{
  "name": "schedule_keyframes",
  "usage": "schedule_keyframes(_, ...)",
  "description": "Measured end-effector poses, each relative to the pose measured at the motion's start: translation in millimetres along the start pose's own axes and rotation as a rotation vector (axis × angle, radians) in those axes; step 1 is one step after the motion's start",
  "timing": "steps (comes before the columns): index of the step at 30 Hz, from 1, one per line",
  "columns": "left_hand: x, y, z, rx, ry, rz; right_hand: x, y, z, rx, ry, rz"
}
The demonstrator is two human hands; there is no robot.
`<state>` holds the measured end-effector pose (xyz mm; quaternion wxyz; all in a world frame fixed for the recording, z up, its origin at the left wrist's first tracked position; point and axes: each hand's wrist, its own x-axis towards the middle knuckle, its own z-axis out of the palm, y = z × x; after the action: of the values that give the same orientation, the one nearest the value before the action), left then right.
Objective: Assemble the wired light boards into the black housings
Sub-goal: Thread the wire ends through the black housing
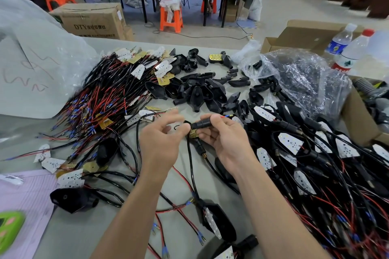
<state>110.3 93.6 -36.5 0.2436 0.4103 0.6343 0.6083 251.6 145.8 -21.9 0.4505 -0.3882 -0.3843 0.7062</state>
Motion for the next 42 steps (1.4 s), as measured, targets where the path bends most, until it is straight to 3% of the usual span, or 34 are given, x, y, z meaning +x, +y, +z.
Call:
schedule_keyframes(3, 1, -7, -6, -0.281, -0.018, -0.127, 0, -1, 0, 0.022, 0.027, -0.01)
schedule_keyframes(7, 2, -10, -12, -0.325, -0.155, -0.098, 0, 3, 0, 0.067, 0.056, 0.002)
schedule_keyframes(12, -2, -10, 7, -0.205, -0.003, -0.046, -1, 10, 8, 0.071, 0.067, 0.031)
schedule_keyframes(18, -2, -12, -1, -0.372, -0.009, -0.145, 1, 1, 2, 0.058, 0.087, 0.019)
schedule_keyframes(21, -1, -8, -3, -0.278, -0.051, -0.106, 0, 0, 3, 0.042, 0.079, 0.004)
schedule_keyframes(27, -3, -1, 6, 0.195, -0.011, 0.188, -1, 6, 10, 0.085, 0.105, 0.028)
schedule_keyframes(30, 0, -2, 5, 0.093, 0.031, 0.06, -2, 5, 8, 0.132, 0.098, 0.032)
schedule_keyframes(33, 4, -3, -1, -0.201, -0.054, -0.198, -1, 0, 5, 0.139, 0.084, 0.015)
schedule_keyframes(35, 2, -3, -3, -0.224, -0.102, -0.227, 0, -1, 5, 0.118, 0.079, -0.005)
schedule_keyframes(36, -1, -3, -2, -0.124, -0.063, -0.163, 1, 1, 7, 0.102, 0.084, -0.012)
schedule_keyframes(39, -12, 1, 5, 0.52, 0.235, 0.376, 0, 7, 14, 0.1, 0.098, -0.006)
schedule_keyframes(40, -16, 3, 8, 0.6, 0.287, 0.462, 0, 8, 15, 0.115, 0.092, 0.0)
schedule_keyframes(42, -17, 8, 10, 0.542, 0.242, 0.351, -1, 4, 13, 0.123, 0.073, 0.004)
